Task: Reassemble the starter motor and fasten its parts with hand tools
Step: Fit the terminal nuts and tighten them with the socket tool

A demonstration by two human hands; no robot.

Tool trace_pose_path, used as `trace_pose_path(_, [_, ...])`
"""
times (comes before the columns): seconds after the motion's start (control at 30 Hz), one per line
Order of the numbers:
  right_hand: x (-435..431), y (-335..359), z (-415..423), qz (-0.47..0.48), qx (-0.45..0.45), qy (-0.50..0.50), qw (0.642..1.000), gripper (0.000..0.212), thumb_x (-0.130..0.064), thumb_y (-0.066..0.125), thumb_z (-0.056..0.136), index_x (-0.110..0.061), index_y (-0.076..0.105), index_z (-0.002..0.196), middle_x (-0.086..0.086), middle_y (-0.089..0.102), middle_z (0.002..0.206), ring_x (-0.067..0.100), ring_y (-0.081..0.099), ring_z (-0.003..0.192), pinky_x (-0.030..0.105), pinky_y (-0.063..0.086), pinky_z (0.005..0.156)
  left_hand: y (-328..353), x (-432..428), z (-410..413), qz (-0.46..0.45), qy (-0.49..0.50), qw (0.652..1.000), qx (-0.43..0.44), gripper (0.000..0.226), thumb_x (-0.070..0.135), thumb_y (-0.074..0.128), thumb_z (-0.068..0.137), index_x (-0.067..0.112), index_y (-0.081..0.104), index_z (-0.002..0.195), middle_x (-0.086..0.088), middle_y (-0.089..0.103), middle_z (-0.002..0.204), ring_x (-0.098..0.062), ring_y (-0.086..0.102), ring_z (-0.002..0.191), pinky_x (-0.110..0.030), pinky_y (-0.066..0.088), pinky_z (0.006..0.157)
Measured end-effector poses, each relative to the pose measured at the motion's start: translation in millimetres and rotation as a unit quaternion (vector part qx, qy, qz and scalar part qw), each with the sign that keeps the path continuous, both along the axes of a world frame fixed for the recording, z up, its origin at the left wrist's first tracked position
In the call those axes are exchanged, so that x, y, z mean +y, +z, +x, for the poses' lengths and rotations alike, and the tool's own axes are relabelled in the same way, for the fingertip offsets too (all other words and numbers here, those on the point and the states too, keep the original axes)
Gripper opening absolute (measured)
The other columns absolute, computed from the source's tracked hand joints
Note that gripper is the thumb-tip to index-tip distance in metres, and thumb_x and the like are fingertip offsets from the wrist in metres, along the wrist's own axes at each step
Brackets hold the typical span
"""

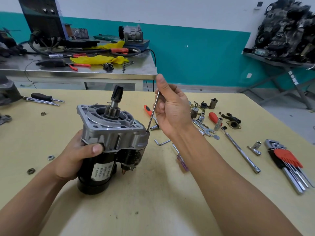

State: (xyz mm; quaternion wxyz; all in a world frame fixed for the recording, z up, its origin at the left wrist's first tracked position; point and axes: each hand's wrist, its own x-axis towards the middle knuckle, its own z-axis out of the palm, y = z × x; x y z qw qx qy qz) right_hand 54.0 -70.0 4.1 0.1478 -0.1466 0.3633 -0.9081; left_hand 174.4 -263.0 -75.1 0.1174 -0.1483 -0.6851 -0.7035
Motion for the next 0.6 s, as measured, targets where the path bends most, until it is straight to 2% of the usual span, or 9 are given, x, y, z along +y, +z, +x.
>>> trace_pose_path(0.17, [-1.8,-1.5,0.4,0.025,0.011,-0.085,0.996,0.028,-0.008,0.07,0.09,-0.013,0.051,0.07,0.006,0.061,0.065,0.008,0.04,0.036,0.018,0.034,0.035,-2.5,-1.5,-0.2,0.003,0.007,1.0,0.007,0.052,0.029,0.057,0.065,0.033,0.073,0.114,0.004,0.076,0.106,-0.015,0.072,0.098,-0.027,0.059,0.082])
trace_pose_path(0.27, [-5.3,-2.8,1.1,0.051,0.038,-0.149,0.987,0.028,-0.009,0.074,0.087,-0.011,0.052,0.071,0.004,0.067,0.062,0.008,0.042,0.037,0.018,0.036,0.037,-4.1,-1.1,-0.2,0.0,0.012,1.0,0.014,0.051,0.028,0.056,0.065,0.034,0.073,0.114,0.004,0.076,0.107,-0.015,0.072,0.099,-0.028,0.059,0.082])
trace_pose_path(0.47, [-11.7,-7.6,2.0,0.1,0.057,-0.273,0.955,0.026,-0.017,0.082,0.081,-0.006,0.059,0.075,0.001,0.069,0.062,0.008,0.058,0.049,0.029,0.047,0.055,-5.8,-2.0,-0.3,-0.009,0.012,1.0,0.02,0.052,0.027,0.057,0.068,0.032,0.071,0.118,0.004,0.075,0.11,-0.016,0.071,0.101,-0.028,0.059,0.083])
trace_pose_path(0.6, [-16.9,-9.0,2.1,0.114,0.062,-0.339,0.932,0.029,-0.017,0.085,0.078,0.001,0.062,0.076,0.001,0.067,0.061,0.008,0.063,0.055,0.022,0.052,0.057,-8.0,-3.0,0.1,-0.013,0.018,0.999,0.027,0.05,0.026,0.057,0.07,0.031,0.071,0.118,0.006,0.075,0.109,-0.014,0.072,0.099,-0.026,0.058,0.082])
